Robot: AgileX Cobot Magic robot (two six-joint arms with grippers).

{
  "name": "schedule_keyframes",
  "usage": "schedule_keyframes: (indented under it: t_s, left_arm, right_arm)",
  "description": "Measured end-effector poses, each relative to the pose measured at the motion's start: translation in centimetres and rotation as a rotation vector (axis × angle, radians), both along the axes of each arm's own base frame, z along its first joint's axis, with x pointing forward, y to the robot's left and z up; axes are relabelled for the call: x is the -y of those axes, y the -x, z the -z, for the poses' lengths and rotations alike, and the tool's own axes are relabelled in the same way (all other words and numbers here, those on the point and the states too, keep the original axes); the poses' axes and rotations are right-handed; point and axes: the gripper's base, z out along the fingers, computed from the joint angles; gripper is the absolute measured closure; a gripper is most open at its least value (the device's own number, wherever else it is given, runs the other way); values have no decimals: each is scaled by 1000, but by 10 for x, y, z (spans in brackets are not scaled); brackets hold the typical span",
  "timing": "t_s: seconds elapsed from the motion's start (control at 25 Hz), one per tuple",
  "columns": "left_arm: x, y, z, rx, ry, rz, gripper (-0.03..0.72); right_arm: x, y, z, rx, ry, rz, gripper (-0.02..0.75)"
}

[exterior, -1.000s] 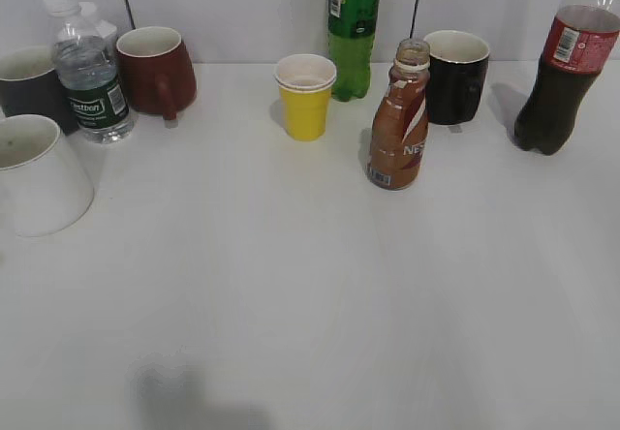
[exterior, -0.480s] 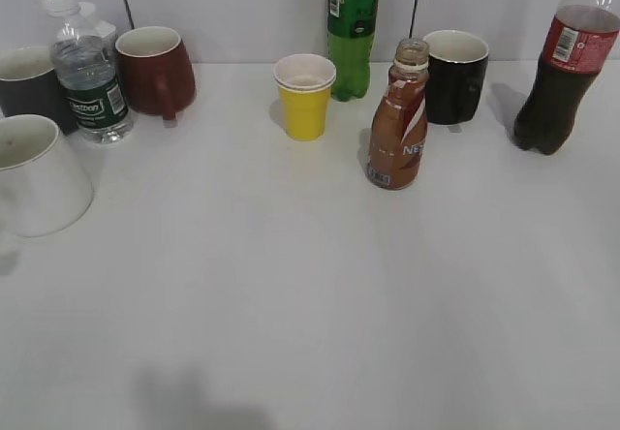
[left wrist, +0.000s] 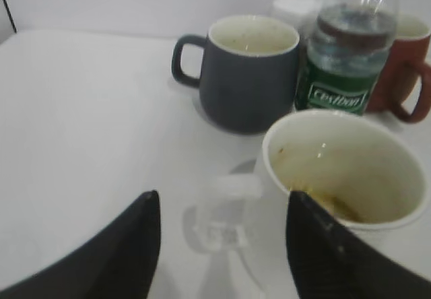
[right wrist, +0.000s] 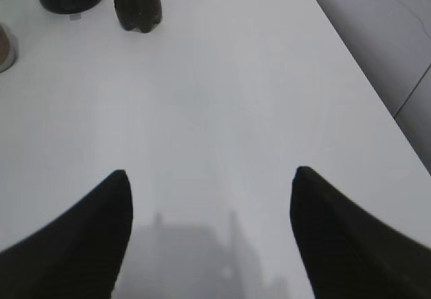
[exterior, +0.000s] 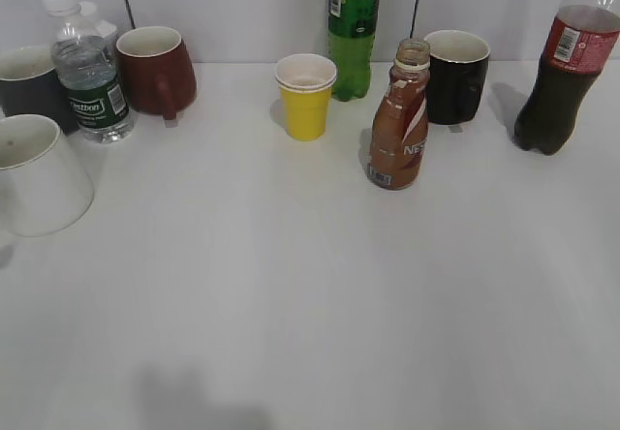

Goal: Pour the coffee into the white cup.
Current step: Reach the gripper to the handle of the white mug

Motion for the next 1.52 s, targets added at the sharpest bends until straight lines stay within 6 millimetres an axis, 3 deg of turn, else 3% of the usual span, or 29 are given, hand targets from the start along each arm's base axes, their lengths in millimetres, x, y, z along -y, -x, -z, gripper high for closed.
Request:
schedule_keyframes:
  t_s: [0.72,0.96,1.52]
  left_arm:
    - [-5,-25,43,-51,-16,-31,235]
    - [-20,-31,51,-12,-40,-70,235]
    - [-20,-48,61,14,-70,12,235]
  right_arm:
    - [0,0,0,0,0,0,168]
    - [0,0,0,0,0,0,168]
    - [0,0,0,0,0,0,168]
